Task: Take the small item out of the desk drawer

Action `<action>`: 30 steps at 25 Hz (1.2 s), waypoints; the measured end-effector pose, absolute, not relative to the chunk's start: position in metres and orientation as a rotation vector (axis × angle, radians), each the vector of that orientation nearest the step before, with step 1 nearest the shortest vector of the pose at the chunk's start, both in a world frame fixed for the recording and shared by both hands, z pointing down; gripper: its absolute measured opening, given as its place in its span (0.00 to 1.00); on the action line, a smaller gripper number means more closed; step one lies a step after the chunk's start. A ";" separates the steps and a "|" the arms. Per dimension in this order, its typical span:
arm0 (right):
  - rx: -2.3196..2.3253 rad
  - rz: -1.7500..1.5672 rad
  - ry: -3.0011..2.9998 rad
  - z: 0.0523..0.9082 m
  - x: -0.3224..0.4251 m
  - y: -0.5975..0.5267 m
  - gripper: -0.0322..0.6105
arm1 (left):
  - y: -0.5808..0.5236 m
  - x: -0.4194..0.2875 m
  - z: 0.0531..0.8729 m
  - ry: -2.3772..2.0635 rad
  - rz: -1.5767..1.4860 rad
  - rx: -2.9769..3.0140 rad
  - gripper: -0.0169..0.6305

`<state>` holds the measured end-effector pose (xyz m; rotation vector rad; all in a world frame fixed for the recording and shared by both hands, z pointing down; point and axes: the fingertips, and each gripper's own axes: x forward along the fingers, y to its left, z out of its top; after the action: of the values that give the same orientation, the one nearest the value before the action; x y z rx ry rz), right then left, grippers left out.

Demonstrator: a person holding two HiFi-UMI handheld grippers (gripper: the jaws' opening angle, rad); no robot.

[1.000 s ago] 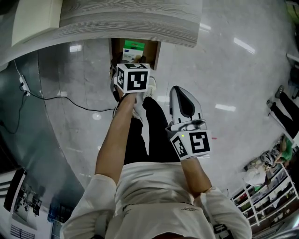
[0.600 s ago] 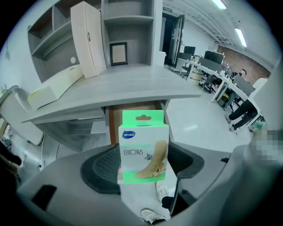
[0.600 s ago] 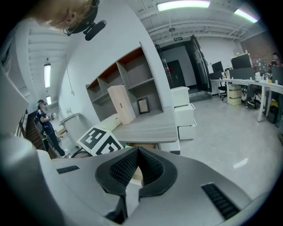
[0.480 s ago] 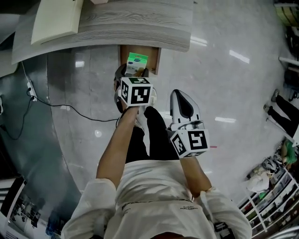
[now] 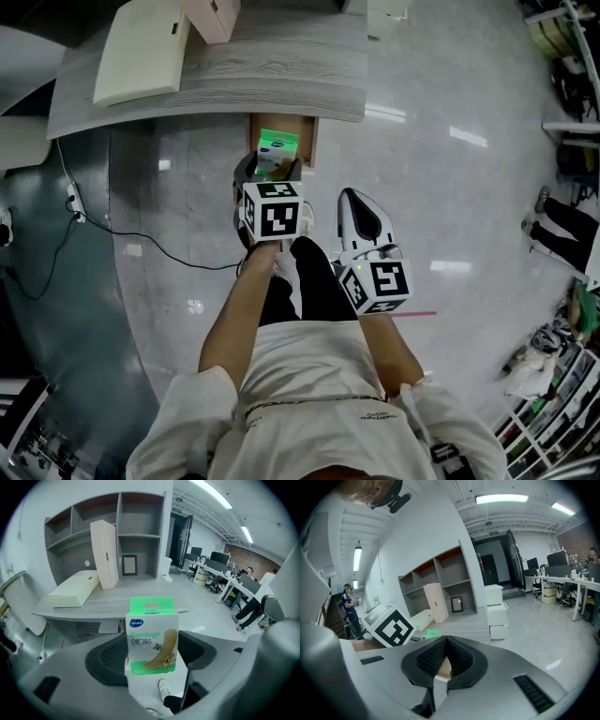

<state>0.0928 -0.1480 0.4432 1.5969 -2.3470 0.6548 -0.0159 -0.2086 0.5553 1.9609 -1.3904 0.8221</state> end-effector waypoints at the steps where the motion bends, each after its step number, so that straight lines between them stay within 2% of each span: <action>1: 1.599 0.646 -2.351 0.438 0.092 -0.146 0.10 | -0.206 -0.016 0.547 -1.393 0.806 1.965 0.56; 30: 1.682 0.416 -2.447 0.274 0.074 -0.076 0.10 | -0.118 -0.041 0.328 -1.591 0.574 2.217 0.56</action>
<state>0.0743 -0.0763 0.2740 1.6815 -2.4468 0.4160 -0.0408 -0.1179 0.3282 2.2167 -1.5911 0.5742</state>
